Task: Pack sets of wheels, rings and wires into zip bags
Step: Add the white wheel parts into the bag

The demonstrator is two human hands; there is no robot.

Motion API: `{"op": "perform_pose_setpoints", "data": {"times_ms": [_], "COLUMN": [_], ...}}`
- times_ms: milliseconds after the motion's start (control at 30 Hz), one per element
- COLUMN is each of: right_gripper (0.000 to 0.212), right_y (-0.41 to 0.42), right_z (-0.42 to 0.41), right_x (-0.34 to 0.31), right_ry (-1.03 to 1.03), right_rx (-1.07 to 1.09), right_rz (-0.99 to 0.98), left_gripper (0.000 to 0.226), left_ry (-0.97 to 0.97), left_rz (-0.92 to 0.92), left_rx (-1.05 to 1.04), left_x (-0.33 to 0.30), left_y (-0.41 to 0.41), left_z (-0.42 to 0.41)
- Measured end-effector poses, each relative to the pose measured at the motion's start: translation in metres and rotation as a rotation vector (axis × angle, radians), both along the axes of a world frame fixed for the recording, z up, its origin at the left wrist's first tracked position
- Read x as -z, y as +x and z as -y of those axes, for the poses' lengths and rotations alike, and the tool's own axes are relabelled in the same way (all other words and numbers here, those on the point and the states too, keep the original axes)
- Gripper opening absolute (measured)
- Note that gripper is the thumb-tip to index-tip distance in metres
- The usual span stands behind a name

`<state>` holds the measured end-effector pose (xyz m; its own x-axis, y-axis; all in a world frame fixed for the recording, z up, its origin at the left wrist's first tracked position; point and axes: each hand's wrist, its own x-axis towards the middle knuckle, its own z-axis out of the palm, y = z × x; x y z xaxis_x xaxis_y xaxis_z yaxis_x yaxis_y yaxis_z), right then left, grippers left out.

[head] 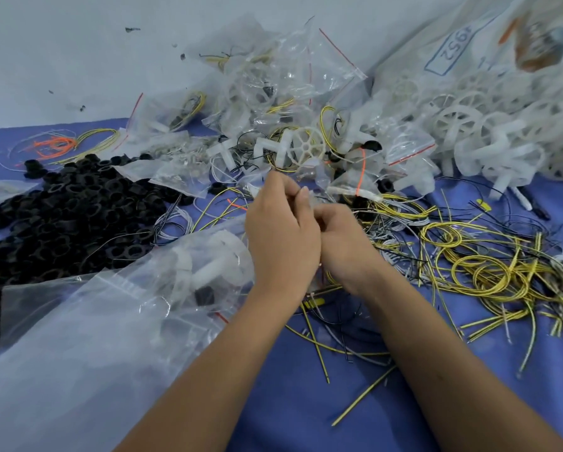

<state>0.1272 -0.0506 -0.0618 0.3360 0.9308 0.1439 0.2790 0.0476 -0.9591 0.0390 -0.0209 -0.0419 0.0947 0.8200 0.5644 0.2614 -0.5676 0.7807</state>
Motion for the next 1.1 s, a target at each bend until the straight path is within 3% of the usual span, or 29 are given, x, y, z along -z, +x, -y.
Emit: {"op": "perform_pose_setpoints", "data": {"times_ms": [100, 233, 533, 700, 900, 1033, 1100], "right_gripper": [0.019, 0.012, 0.011, 0.030, 0.026, 0.039, 0.031], "right_y": [0.012, 0.019, 0.034, 0.073, 0.100, 0.120, 0.133], "right_z": [0.004, 0.010, -0.032, -0.091, -0.132, -0.144, -0.148], "right_x": [-0.006, -0.005, -0.024, -0.057, -0.085, -0.086, -0.084], "right_ry": [0.097, 0.156, 0.161, 0.027, -0.034, -0.311, -0.442], "right_rx": [0.155, 0.323, 0.499, 0.513, 0.777, 0.816, 0.722], "right_rz": [-0.110, -0.159, 0.306, 0.510, 0.862, 1.047, 1.129], "left_gripper": [0.009, 0.011, 0.014, 0.013, 0.013, 0.013, 0.013], "left_ry": [-0.055, -0.087, -0.157, -0.146, -0.143, -0.145, -0.153], "left_rz": [-0.062, -0.271, -0.315, -0.312, -0.320, -0.307, -0.292], "left_rx": [0.010, 0.076, 0.079, 0.073, 0.071, 0.083, 0.091], "left_x": [0.007, 0.019, 0.024, 0.028, 0.028, 0.030, 0.031], "left_y": [0.001, -0.001, -0.004, -0.005, -0.004, -0.004, -0.005], "left_z": [-0.002, -0.008, -0.018, -0.020, -0.021, -0.022, -0.022]}}
